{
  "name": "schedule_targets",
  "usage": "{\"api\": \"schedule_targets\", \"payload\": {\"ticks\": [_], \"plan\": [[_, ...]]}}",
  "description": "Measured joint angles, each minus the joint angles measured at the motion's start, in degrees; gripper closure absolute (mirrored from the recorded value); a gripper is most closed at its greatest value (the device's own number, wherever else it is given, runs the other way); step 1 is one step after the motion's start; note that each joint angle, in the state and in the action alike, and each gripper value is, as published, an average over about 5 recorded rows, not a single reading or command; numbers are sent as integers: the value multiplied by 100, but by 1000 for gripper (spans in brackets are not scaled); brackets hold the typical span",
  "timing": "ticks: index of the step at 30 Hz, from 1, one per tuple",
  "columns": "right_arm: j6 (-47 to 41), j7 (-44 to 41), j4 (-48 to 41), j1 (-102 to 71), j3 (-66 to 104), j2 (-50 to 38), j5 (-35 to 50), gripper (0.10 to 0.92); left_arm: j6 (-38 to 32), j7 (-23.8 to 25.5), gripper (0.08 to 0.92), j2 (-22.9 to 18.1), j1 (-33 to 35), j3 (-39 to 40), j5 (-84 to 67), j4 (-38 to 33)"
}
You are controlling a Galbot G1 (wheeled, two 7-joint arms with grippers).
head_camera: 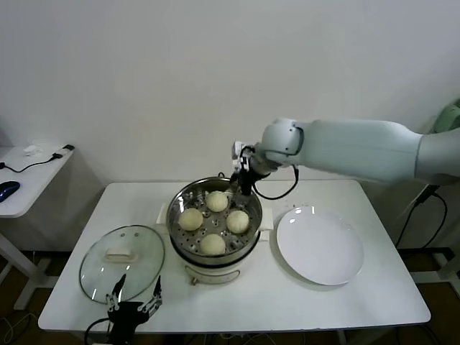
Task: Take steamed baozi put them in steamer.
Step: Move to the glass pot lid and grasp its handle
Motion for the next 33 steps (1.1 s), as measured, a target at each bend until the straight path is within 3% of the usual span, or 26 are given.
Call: {"api": "schedule_targets", "payload": {"ticks": [10, 19, 25, 33], "plan": [[308, 1485, 274, -1519, 2284, -1276, -555, 203, -32, -94, 177, 100, -346, -148, -324, 188], [747, 2583, 958, -4435, 5196, -2204, -1381, 203, -281, -82, 177, 270, -704, -229, -471, 425], [1202, 2979, 1288, -6721, 7452, -1992, -1988, 203, -539, -115, 177, 349, -839, -269, -385, 616], [2084, 3066, 1346, -9374, 9659, -974, -2884, 203, -903, -250, 177, 449, -901, -326, -104, 863]]}}
